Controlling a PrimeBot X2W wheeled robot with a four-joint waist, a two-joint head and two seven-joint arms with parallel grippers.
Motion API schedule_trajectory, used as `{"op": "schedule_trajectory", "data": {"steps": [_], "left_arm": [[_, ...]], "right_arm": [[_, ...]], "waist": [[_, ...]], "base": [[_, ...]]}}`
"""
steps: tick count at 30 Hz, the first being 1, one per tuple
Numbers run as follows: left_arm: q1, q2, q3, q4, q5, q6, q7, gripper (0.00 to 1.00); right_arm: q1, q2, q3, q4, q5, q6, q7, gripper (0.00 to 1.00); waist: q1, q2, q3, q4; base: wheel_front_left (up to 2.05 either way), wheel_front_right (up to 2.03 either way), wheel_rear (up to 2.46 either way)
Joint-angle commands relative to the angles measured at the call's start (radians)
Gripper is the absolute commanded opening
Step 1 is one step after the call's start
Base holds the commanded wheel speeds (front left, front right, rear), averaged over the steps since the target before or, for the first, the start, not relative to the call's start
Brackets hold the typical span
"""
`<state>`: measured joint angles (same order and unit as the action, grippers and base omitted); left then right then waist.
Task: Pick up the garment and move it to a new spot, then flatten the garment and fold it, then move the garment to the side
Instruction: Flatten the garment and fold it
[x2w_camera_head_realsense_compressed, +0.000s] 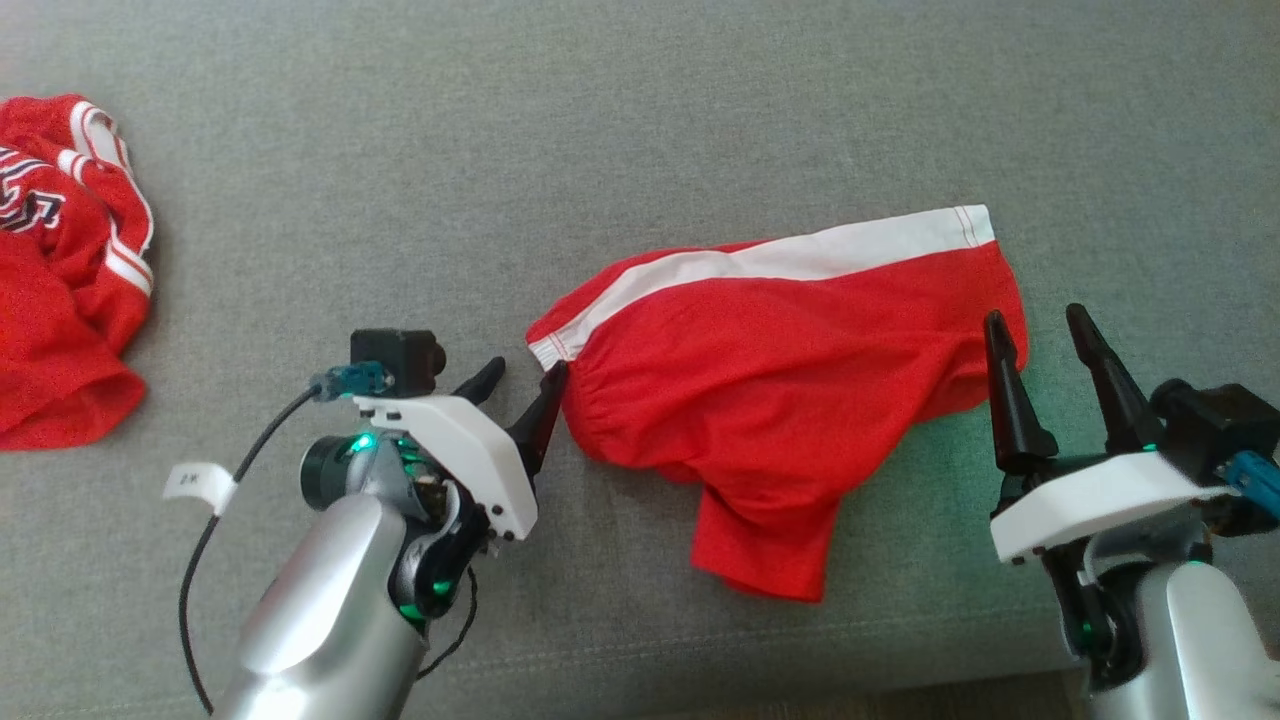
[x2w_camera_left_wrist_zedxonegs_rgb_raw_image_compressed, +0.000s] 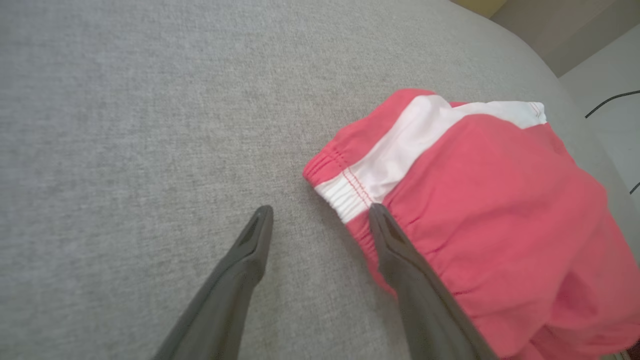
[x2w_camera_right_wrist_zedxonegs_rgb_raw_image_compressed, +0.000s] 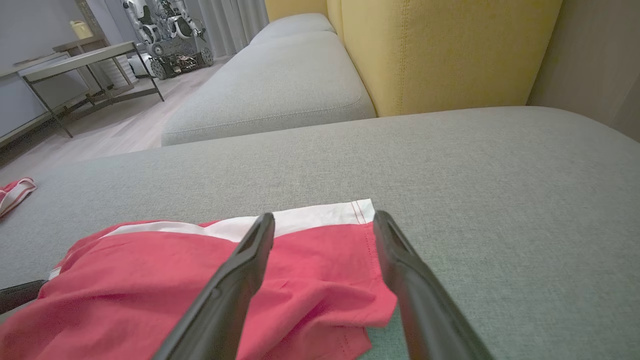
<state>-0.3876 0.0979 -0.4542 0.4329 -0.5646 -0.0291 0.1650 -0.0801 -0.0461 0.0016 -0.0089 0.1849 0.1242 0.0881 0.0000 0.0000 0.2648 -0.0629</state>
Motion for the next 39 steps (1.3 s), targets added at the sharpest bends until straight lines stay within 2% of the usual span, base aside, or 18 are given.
{"op": "schedule_trajectory", "data": {"steps": [1,6,8,9,10,11,12,22,27,34,39], "left_arm": [[-0.055,0.007,0.035,-0.022,-0.005,-0.011,-0.009,1.00],[-0.072,-0.004,0.032,0.010,-0.029,-0.028,-0.013,1.00],[-0.078,-0.006,0.027,0.022,-0.034,-0.034,-0.011,0.80],[-0.081,-0.008,0.025,0.029,-0.036,-0.036,-0.012,0.67],[-0.083,-0.008,0.021,0.036,-0.036,-0.039,-0.010,0.40],[-0.085,-0.010,0.018,0.041,-0.040,-0.043,-0.012,0.08],[-0.089,-0.009,0.014,0.044,-0.036,-0.045,-0.017,0.00],[-0.097,0.011,0.010,0.031,-0.008,-0.030,-0.065,0.00],[-0.110,0.014,0.000,0.009,0.003,-0.027,-0.073,0.00],[-0.153,0.001,-0.019,0.006,0.012,-0.033,-0.091,0.00],[-0.176,-0.007,-0.029,0.018,0.010,-0.040,-0.109,0.00]], "right_arm": [[-0.038,-0.004,0.022,-0.030,0.006,0.007,-0.012,1.00],[-0.044,-0.004,0.024,-0.024,0.009,0.007,-0.014,1.00],[-0.047,-0.004,0.023,-0.023,0.010,0.007,-0.013,1.00],[-0.048,-0.004,0.022,-0.022,0.011,0.007,-0.013,1.00],[-0.049,-0.004,0.020,-0.022,0.011,0.007,-0.014,1.00],[-0.050,-0.004,0.017,-0.022,0.011,0.007,-0.014,1.00],[-0.050,-0.004,0.014,-0.021,0.010,0.007,-0.014,1.00],[-0.107,-0.004,-0.050,0.023,-0.033,0.007,0.017,1.00],[-0.225,-0.005,-0.104,0.162,-0.104,0.007,0.100,1.00],[-0.402,-0.050,-0.106,0.386,-0.142,0.007,0.214,1.00],[-0.491,-0.065,-0.106,0.493,-0.152,0.007,0.277,1.00]], "waist": [[0.0000,0.0000,0.004,-0.003],[0.0000,0.0000,0.010,-0.010],[0.0000,0.0000,0.011,-0.014],[0.0000,0.0000,0.011,-0.016],[0.0000,0.0000,0.011,-0.018],[0.0000,0.0000,0.011,-0.019],[0.0000,0.0000,0.011,-0.021],[0.0000,0.0000,0.011,-0.009],[0.0000,0.0000,0.028,0.021],[0.0000,0.0000,0.063,0.080],[0.0000,0.0000,0.086,0.106]], "base": [[0.00,0.00,0.00],[0.00,0.00,0.00],[0.00,0.00,0.00],[0.00,0.00,0.00],[0.00,0.00,0.00],[0.00,0.00,0.00],[0.00,0.00,0.00],[0.00,0.00,0.00],[0.00,0.00,0.00],[0.00,0.00,0.00],[0.00,0.00,0.00]]}}
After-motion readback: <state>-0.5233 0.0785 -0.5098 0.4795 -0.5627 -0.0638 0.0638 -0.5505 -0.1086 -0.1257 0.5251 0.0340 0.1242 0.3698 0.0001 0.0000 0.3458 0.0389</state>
